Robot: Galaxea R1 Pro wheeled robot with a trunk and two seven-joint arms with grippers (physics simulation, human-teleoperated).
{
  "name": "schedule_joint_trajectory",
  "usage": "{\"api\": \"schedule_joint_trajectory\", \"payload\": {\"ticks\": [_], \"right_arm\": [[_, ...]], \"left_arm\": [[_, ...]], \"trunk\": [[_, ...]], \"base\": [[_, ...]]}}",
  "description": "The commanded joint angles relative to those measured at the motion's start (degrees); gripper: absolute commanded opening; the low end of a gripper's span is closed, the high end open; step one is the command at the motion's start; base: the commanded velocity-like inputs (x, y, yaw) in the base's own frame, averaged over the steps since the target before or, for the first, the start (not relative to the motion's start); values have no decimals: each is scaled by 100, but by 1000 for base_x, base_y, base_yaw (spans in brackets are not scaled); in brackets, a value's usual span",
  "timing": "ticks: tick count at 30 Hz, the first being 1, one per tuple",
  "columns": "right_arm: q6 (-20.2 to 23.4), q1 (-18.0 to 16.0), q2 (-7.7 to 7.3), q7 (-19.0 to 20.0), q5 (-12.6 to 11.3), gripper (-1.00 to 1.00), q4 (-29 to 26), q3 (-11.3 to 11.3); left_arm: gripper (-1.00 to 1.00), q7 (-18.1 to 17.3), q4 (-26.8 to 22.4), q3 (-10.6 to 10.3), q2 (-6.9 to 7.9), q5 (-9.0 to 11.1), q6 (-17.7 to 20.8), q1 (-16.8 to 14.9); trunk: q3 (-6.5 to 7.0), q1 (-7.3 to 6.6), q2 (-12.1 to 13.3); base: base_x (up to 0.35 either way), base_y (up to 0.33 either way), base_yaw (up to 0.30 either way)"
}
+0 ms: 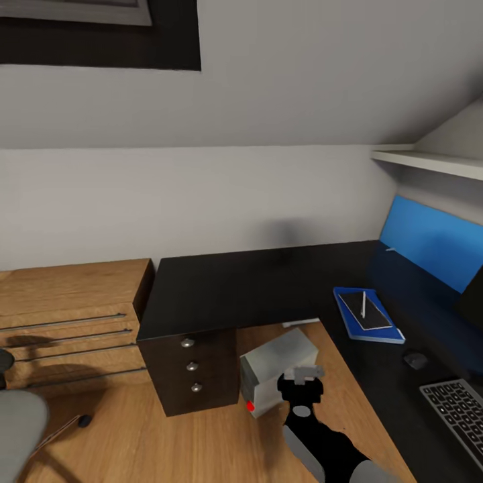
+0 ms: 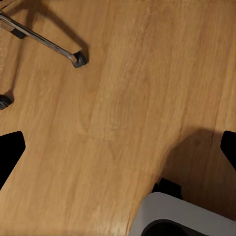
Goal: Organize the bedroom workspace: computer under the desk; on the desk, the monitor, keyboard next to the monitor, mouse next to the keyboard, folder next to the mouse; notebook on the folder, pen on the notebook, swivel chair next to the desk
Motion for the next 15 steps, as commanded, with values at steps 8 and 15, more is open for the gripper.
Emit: {"api": "schedule_joint_trajectory", "payload": {"ticks": [8, 15], "right_arm": [[-1415, 22, 267, -2, -40, 100, 1695, 135], [-3199, 183, 586, 82, -31, 100, 3378, 148]], "left_arm": [[100, 21, 1, -49, -2, 32, -7, -3], [100, 18, 1, -74, -12, 19, -13, -3]], "trunk": [[64, 0, -5], [126, 0, -5]], "base": [[0, 0, 26], [0, 0, 4]]}}
